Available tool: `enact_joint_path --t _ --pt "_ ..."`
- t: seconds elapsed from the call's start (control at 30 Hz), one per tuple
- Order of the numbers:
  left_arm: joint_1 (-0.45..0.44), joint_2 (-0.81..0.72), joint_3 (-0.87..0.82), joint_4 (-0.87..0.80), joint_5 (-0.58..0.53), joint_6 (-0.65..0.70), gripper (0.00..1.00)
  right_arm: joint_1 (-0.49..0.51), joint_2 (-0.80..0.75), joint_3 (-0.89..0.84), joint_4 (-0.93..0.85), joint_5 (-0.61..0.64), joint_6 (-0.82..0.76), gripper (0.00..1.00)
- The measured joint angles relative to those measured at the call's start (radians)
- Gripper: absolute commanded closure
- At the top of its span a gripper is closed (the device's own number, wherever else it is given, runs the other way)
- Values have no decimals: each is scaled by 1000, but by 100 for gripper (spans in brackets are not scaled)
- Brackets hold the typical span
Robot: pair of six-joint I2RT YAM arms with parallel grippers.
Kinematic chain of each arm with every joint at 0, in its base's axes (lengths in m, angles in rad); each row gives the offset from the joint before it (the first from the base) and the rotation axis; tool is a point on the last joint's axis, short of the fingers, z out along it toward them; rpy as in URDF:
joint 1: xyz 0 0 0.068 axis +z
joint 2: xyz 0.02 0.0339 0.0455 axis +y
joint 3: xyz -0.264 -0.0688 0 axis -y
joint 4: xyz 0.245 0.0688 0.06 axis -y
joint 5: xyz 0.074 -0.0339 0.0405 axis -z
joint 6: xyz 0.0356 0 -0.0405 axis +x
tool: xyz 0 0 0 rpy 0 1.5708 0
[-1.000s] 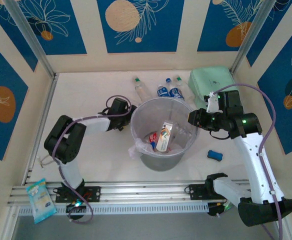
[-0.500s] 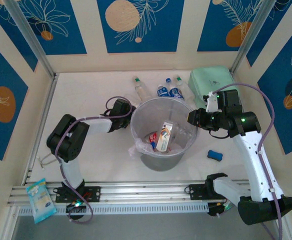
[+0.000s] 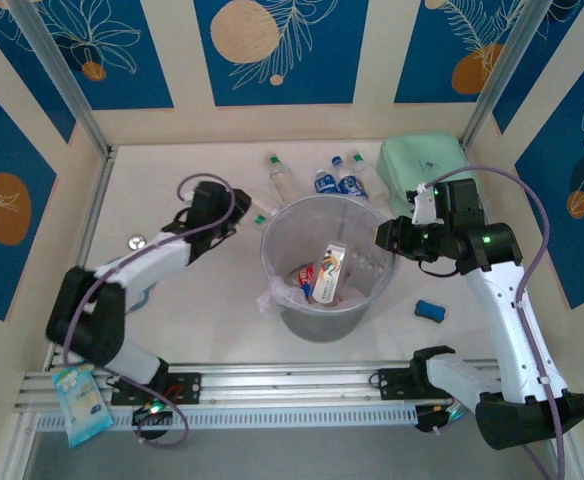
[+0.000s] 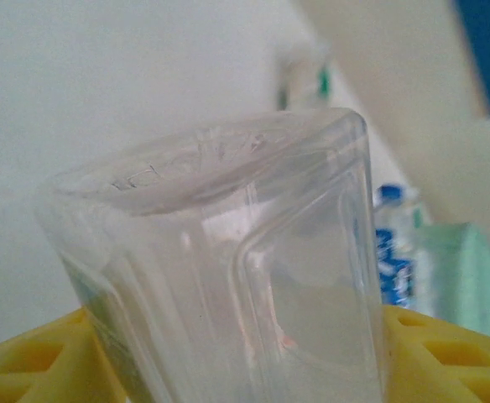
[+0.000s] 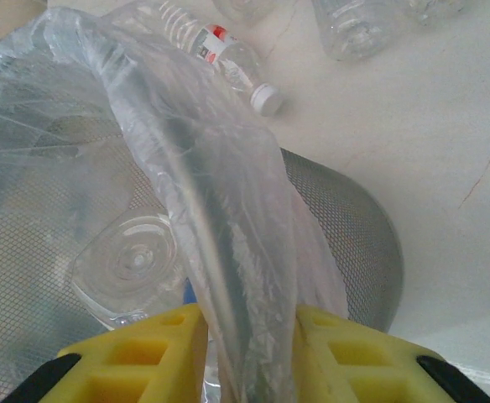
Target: Put the plastic bottles in the bin
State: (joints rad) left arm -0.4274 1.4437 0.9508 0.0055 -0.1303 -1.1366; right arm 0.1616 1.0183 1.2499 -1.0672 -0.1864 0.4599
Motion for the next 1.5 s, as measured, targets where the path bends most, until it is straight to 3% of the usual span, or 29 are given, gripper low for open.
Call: enact_joint_path --t 0.13,0.33,0.6,0.87,1.1,1.33,1.5 --pt "22 -199 27 -107 -48 134 65 0 0 7 0 0 0 69" --pt "24 -373 245 -334 -51 379 77 0 0 13 0 0 -4 69" --pt "-14 -485 469 -428 125 524 92 0 0 13 0 0 -7 69" --pt "-285 -265 649 -508 201 657 95 0 -1 17 -5 4 -7 69" --pt "-472 -40 756 -686 146 780 97 1 -1 37 -21 7 -8 69" --pt "-544 55 794 -844 68 829 98 3 0 42 -25 9 -11 68" --pt "-562 78 709 -850 66 810 89 3 0 42 -25 9 -12 69"
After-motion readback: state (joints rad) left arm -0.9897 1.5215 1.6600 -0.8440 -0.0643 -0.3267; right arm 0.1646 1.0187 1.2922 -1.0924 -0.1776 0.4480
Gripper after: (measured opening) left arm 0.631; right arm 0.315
